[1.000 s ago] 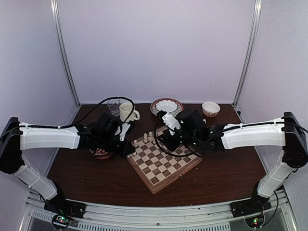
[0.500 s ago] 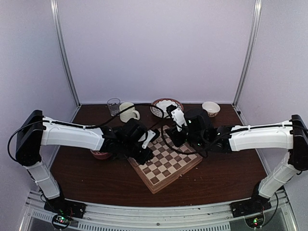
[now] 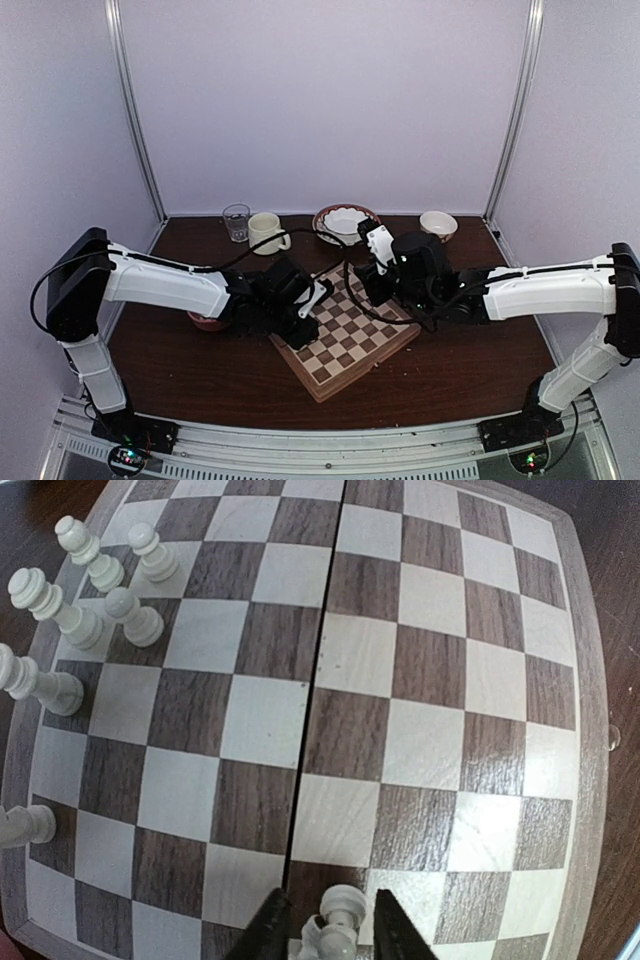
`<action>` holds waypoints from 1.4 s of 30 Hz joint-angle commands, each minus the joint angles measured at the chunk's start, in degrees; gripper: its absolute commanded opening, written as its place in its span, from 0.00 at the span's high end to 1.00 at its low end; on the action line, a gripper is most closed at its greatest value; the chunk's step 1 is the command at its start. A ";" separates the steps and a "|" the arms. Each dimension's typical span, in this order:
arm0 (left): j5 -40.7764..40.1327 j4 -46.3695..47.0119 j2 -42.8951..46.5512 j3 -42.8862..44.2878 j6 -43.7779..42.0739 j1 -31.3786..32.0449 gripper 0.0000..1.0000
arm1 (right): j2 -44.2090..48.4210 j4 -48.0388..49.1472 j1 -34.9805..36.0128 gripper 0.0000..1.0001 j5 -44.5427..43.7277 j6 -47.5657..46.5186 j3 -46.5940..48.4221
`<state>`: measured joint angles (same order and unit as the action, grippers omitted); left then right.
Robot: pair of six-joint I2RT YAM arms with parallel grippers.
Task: Set up the chess pieces on the board
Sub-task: Place the chess pile on the chessboard, then pick up the chess pile from the chessboard.
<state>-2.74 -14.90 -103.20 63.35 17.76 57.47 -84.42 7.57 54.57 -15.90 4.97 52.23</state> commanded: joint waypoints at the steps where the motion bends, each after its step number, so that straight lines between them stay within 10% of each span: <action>1: 0.44 1.26 0.65 1.10 -0.56 0.00 0.63 | 1.12 0.89 0.02 0.61 -1.47 0.80 -0.13; 9: 0.63 1.25 8.51 -0.46 -0.09 -0.15 0.45 | 2.65 0.45 -0.12 0.63 2.29 1.61 -2.20; 22: -2.62 16.85 24.96 -23.91 -3.04 -0.43 0.52 | -8.61 1.38 1.13 0.64 34.08 -0.70 2.07; 42: 1.32 18.68 21.52 -23.55 0.40 -3.39 0.61 | -20.50 -3.70 2.48 0.65 30.06 -1.84 9.70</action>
<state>-2.26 0.45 -82.72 39.29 17.12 54.98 -103.74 4.80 56.77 16.47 2.85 59.83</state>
